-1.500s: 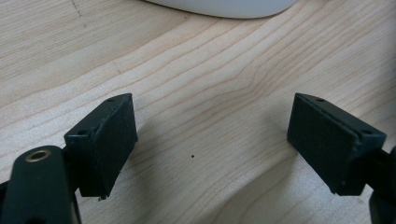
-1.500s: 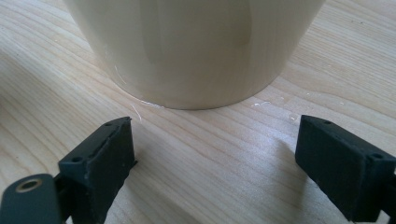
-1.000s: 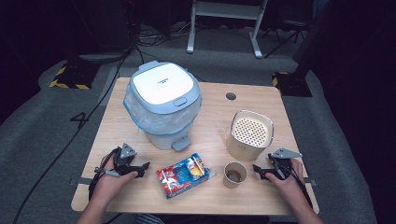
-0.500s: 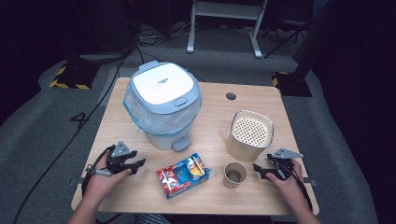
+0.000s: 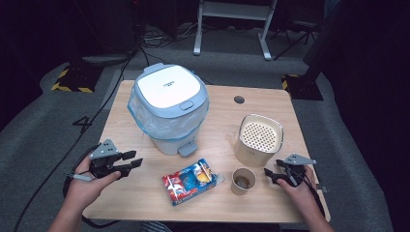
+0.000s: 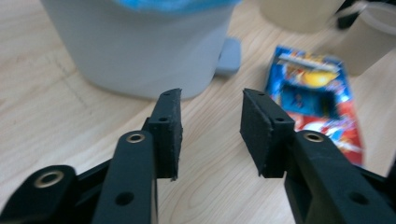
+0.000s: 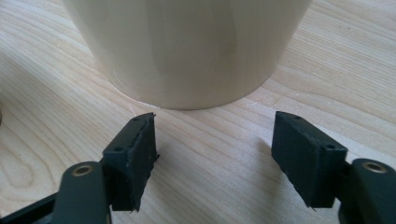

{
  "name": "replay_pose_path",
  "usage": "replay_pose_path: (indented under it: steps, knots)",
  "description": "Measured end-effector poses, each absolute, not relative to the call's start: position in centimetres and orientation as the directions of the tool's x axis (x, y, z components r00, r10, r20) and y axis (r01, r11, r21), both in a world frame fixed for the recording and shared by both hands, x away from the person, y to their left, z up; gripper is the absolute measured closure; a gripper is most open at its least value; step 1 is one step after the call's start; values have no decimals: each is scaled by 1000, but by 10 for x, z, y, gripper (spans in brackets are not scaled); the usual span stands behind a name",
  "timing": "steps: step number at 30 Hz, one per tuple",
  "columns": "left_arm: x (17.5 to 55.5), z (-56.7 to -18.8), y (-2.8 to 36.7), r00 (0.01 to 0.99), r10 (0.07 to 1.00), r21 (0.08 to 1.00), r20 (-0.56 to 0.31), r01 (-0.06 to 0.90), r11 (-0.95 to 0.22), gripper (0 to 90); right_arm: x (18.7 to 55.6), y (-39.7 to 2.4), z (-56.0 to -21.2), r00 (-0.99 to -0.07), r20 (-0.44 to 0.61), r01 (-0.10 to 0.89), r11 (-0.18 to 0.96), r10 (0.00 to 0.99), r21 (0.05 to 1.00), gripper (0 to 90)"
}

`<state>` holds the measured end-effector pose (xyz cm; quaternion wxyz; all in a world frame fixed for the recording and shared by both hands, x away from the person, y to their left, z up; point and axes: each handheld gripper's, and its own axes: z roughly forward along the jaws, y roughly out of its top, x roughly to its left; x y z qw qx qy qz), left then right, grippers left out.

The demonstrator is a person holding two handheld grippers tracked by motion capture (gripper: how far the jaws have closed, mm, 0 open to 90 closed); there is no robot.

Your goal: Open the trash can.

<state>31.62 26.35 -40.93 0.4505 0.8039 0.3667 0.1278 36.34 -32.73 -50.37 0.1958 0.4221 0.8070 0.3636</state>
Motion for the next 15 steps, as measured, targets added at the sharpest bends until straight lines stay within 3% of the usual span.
replay_pose_path:
  steps: [4,7,13,15]
  knots:
    - [313,-389,260,725,673,849,-146,441,-292,626,363,-329,-504,-571,-8,535,380,821,754,334]
    - [312,-376,258,746,650,873,-148,407,-268,668,363,-329,-503,-589,-7,524,389,808,758,397]
    - [316,-353,252,771,627,906,-107,336,-259,733,362,-329,-503,-609,-11,507,400,793,763,472]
    - [320,-343,248,779,617,911,-108,327,-252,788,361,-330,-503,-621,-2,502,401,784,766,560]
